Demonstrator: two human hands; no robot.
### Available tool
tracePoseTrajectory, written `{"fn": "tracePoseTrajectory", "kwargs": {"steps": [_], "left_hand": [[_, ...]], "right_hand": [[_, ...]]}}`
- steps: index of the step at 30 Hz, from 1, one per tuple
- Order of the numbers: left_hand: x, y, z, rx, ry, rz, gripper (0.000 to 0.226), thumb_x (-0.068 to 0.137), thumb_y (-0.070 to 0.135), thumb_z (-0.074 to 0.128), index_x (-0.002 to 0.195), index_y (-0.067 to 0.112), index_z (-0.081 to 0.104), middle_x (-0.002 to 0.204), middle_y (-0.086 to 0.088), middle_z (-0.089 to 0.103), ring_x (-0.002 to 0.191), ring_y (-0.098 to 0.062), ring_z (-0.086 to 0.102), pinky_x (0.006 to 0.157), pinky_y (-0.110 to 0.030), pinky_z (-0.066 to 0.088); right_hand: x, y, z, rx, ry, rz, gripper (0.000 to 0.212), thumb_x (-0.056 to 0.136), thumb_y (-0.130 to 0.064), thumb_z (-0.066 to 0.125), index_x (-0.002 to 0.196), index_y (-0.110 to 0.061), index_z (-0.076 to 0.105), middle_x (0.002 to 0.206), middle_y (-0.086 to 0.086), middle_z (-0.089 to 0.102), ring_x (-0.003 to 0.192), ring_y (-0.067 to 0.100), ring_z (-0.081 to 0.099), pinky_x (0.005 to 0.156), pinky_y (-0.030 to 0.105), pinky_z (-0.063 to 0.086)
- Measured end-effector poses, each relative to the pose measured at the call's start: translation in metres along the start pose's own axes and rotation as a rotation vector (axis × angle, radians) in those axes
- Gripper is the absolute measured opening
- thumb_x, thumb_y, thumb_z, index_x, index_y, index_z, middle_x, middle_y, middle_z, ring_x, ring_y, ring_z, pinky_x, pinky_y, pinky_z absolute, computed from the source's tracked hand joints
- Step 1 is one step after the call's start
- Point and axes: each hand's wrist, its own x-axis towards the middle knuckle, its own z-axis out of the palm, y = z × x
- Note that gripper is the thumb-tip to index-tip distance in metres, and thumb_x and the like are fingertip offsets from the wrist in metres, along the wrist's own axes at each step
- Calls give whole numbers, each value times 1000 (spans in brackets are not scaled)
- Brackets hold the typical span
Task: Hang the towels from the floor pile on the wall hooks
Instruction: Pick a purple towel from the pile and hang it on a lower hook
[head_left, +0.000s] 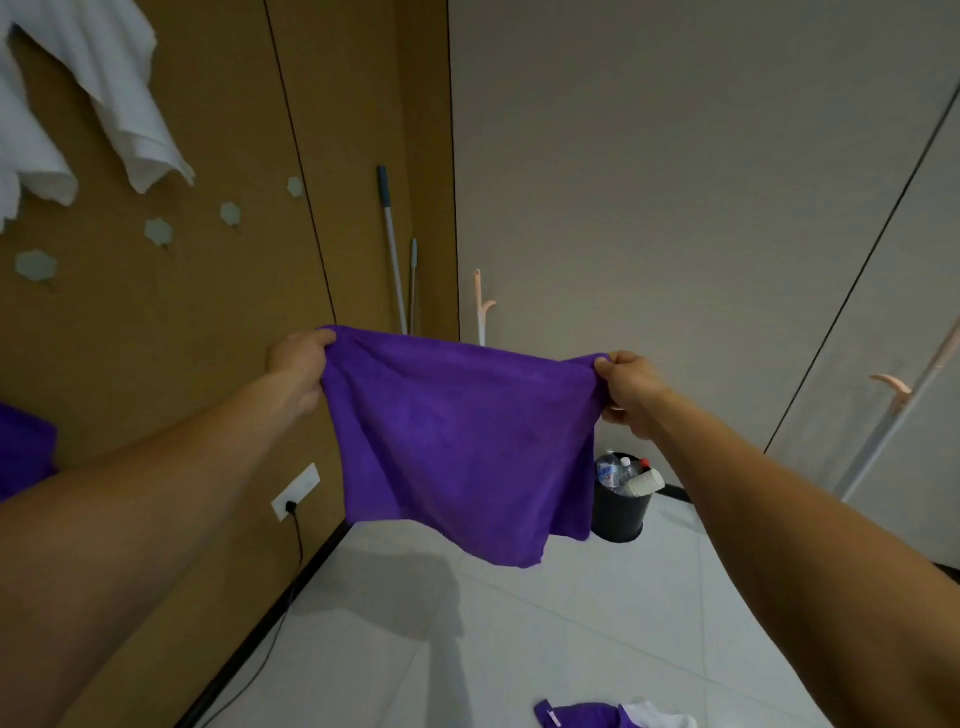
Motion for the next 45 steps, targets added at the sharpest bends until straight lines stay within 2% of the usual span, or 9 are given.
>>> {"fn": "tracePoseTrajectory", "kwargs": {"steps": [7,12,17,24,29,33,36,43,45], "left_hand": [[24,-8,-40,38,40,-59,10,89,7,52,93,12,59,89,-7,60,65,-15,54,58,-31,42],[49,-3,-72,11,82,-100,15,85,-1,52,85,14,55,84,-5,58,64,-14,56,50,-25,48],[71,14,-96,-57,106,-71,30,69,-10,43,71,20,45,65,-1,40,52,-15,38,46,-23,33],[108,37,-144,5,82,-13,22,70,-11,49,67,9,54,62,0,53,59,-15,48,41,-14,39],[130,53,-177,369,222,138,19,71,-5,65,86,7,66,77,1,60,70,-13,56,50,-16,42],[145,62,-202,523,284,156,41,73,5,71,114,3,65,94,-2,65,79,-16,59,72,-26,52],[152,62,-217,505,346,140,54,74,7,72,125,2,59,113,-11,65,94,-23,62,83,-32,53],[170,62,-239,568,481,219,12,74,8,73,77,10,62,79,-4,62,78,-22,60,57,-23,46],[174,62,-241,658,527,265,22,74,11,74,68,15,53,71,1,55,69,-16,54,51,-22,39]], "right_hand": [[15,-14,36,-46,-50,40,20,94,-16,58,75,-12,54,66,5,46,55,15,42,48,28,37],[31,-34,75,-98,-111,-104,20,88,-16,67,105,-12,58,90,7,61,72,16,54,59,27,43],[39,-63,125,-191,-309,-194,18,72,-14,82,82,-12,68,73,0,68,52,4,62,42,13,44],[66,-100,196,-400,-344,-303,31,63,-8,88,89,-6,71,88,10,70,67,16,67,56,23,56],[94,-120,254,-447,-200,-373,36,70,-27,83,94,-3,69,128,23,57,100,33,64,91,43,53],[103,-132,296,-443,-168,-440,26,68,-31,81,72,-11,65,86,14,70,81,29,68,81,48,56],[109,-137,319,-446,-144,-480,25,69,-31,80,68,-12,64,76,11,69,67,23,64,68,42,57],[138,-151,383,-461,-131,-608,27,73,-36,70,76,-9,65,98,21,64,96,38,60,82,44,53],[148,-152,405,-450,-134,-666,37,75,-36,70,92,-3,68,117,20,59,112,38,53,97,44,46]]}}
